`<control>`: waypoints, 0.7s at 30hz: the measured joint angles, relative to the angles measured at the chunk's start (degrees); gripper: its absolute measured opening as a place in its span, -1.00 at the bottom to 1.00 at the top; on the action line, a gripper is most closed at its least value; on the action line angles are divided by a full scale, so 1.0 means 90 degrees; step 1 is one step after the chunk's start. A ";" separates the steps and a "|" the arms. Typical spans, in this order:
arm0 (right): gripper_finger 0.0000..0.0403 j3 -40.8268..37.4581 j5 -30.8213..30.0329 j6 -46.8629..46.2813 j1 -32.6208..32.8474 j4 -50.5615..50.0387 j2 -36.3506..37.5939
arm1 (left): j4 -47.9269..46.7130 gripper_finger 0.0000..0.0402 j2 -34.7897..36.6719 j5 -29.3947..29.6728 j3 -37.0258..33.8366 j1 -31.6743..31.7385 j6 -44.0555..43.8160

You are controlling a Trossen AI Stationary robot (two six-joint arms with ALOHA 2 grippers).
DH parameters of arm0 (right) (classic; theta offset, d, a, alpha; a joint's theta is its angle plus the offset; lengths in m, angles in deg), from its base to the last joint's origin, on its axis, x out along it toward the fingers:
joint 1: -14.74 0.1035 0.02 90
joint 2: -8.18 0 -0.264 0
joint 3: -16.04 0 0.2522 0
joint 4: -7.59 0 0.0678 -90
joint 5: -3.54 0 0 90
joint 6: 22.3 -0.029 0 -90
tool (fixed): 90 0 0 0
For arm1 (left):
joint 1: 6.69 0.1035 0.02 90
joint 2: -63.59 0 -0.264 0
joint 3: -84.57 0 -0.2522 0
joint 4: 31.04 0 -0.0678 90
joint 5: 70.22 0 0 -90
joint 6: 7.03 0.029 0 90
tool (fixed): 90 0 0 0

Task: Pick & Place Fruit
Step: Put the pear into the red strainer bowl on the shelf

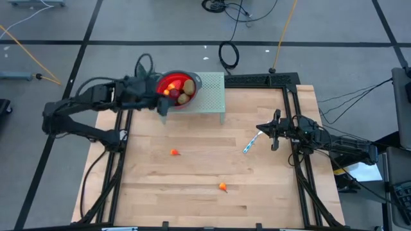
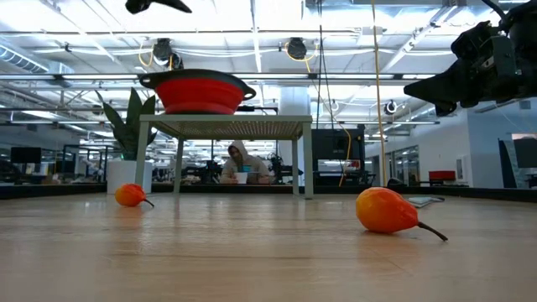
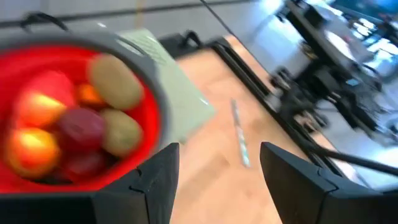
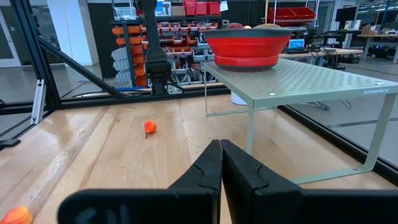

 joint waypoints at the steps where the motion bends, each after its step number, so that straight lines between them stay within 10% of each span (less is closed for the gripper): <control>1: -1.00 -0.0001 0.0001 -0.0001 0.0000 0.0000 0.0000 | 0.0000 0.11 -0.0009 0.0003 0.0000 -0.0180 -0.0121; 21: -1.00 -0.0001 0.0002 -0.0019 0.0000 0.0000 -0.0001 | -0.0058 0.11 -0.1322 0.0197 0.0000 -0.2466 -0.2339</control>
